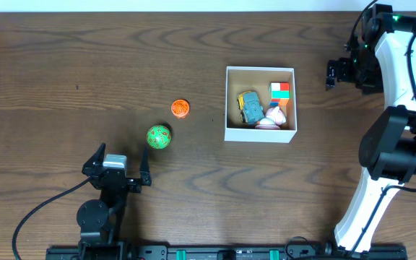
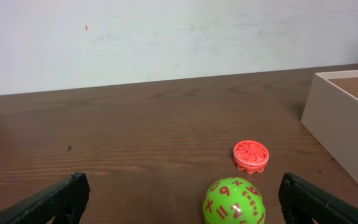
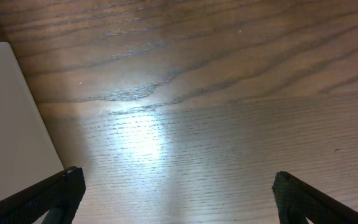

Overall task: Pack container
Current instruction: 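Move the left gripper forward over the green numbered ball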

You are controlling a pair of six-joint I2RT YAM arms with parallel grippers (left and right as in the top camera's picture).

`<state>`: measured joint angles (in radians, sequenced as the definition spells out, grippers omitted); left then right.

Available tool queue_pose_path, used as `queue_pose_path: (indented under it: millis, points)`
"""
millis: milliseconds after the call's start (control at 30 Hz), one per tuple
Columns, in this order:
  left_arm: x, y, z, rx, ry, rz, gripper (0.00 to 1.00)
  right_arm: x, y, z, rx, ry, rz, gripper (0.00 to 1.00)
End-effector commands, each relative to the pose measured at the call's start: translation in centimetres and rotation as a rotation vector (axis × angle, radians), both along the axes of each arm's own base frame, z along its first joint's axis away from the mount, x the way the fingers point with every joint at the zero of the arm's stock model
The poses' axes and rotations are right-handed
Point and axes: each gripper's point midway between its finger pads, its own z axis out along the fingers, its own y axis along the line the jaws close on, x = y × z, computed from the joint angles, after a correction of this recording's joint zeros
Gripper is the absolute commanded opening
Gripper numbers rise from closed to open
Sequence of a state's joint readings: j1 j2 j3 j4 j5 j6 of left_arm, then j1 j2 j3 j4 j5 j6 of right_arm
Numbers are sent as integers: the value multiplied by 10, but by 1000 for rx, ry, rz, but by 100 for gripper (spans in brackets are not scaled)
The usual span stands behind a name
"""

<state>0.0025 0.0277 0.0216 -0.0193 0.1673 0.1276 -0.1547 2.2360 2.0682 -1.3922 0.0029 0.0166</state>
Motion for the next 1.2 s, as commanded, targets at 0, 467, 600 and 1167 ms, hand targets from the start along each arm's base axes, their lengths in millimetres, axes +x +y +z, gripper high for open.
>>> queue_pose_path:
  millis: [0, 467, 600, 1167]
  points:
    - [-3, -18, -15, -42, 52, -97, 98, -1, 3, -3, 5, 7, 19, 99]
    - [-4, -24, 19, -27, 162, -136, 98, -1, 3, -3, 5, 7, 19, 99]
    - [9, -25, 33, -41, 343, -142, 98, -1, 3, -3, 5, 7, 19, 99]
    - [60, -7, -25, -180, 1001, 73, 98, -1, 3, -3, 5, 7, 19, 99]
